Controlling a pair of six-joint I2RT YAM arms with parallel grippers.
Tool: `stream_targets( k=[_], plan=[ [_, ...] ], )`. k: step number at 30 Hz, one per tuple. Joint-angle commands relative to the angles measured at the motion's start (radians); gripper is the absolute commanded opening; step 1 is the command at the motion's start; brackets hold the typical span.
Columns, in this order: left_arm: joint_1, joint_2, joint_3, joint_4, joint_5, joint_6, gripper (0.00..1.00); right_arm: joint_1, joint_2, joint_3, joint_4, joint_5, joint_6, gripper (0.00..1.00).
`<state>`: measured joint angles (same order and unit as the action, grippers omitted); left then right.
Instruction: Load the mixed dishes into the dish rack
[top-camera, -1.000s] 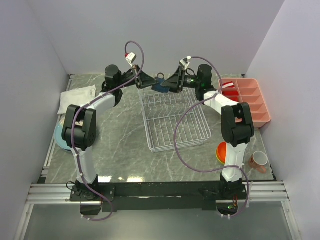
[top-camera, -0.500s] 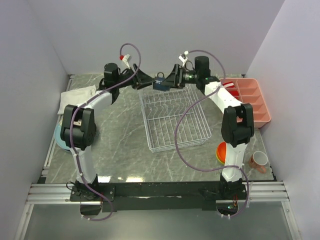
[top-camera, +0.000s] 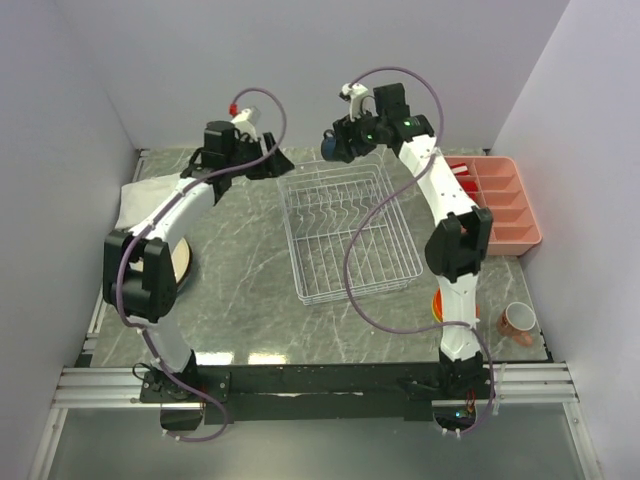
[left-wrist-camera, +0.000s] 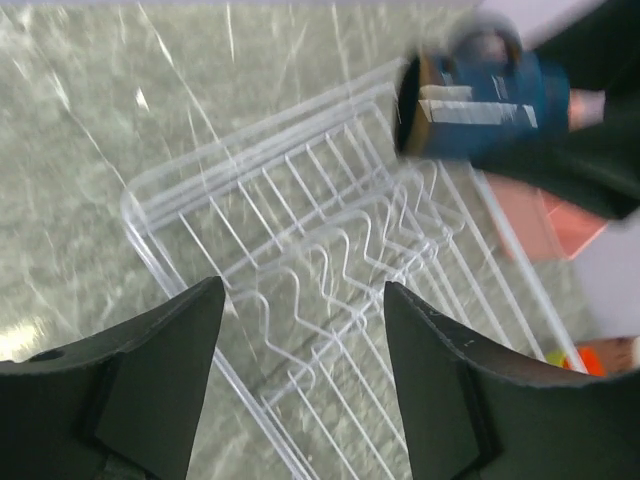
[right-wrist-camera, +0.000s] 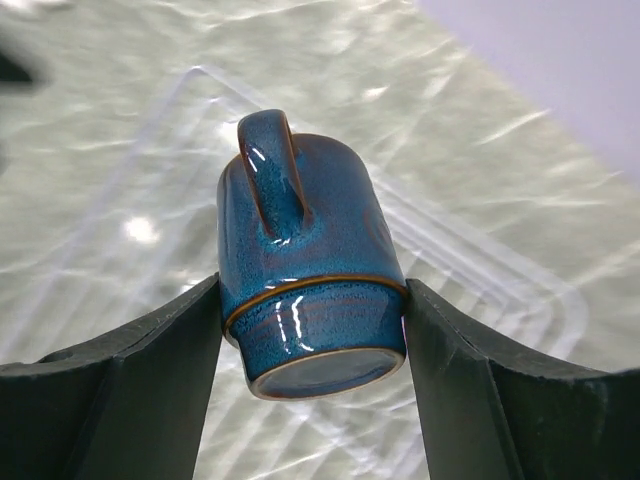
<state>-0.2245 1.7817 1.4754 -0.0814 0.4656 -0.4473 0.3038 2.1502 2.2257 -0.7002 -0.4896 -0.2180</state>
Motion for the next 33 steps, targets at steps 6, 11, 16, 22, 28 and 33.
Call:
stream_targets(
  k=[6,11,16,22,28,33],
  plan=[
    [-0.128,-0.018,0.019,-0.199,-0.272,0.093,0.66,0.029,0.059,0.137,-0.101,0.255,-0.331,0.37],
    [-0.160,-0.001,0.002,-0.222,-0.309,0.071,0.61,0.029,0.060,0.115,-0.128,0.264,-0.340,0.36],
    [-0.176,0.002,-0.035,-0.248,-0.399,0.021,0.53,0.031,0.062,0.095,-0.137,0.275,-0.350,0.36],
    [-0.176,-0.044,-0.038,-0.262,-0.393,0.039,0.54,0.029,0.076,0.075,-0.122,0.328,-0.362,0.36],
    [-0.179,-0.056,-0.064,-0.301,-0.438,0.062,0.58,0.026,0.142,0.140,-0.145,0.376,-0.359,0.35],
    [-0.194,-0.035,-0.089,-0.290,-0.449,0.076,0.60,0.032,0.175,0.150,-0.177,0.405,-0.406,0.36]
  ],
)
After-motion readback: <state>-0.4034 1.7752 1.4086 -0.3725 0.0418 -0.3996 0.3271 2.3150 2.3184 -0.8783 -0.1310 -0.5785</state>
